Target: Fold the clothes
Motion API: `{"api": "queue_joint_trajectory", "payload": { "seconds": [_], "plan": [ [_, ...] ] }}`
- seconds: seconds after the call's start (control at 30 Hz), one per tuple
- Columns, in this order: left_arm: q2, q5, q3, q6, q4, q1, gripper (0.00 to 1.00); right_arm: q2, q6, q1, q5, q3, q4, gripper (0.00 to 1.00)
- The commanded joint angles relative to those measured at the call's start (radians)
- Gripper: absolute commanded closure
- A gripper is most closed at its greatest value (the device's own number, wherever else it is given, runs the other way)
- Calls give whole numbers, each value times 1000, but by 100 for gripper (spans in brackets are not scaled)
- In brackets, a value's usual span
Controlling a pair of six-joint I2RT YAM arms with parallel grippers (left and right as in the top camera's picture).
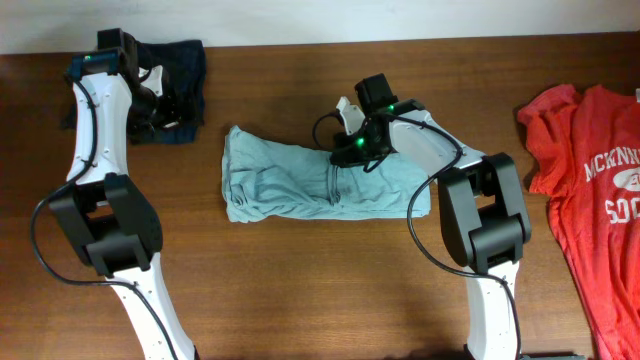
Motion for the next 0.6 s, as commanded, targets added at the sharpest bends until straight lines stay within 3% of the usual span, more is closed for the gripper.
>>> {"api": "queue_joint_trajectory", "payload": {
  "seconds": [0.0,0.23,0.57],
  "plan": [
    [4,-3,14,1,1,2,1,-54,5,-17,-90,14,-16,92],
    [4,-3,13,1,1,2,1,-156,-15,-56,-124,14,-169,96],
    [4,-3,13,1,1,2,1,-154,9,-45,-120,-68,-299,96]
  ]
}}
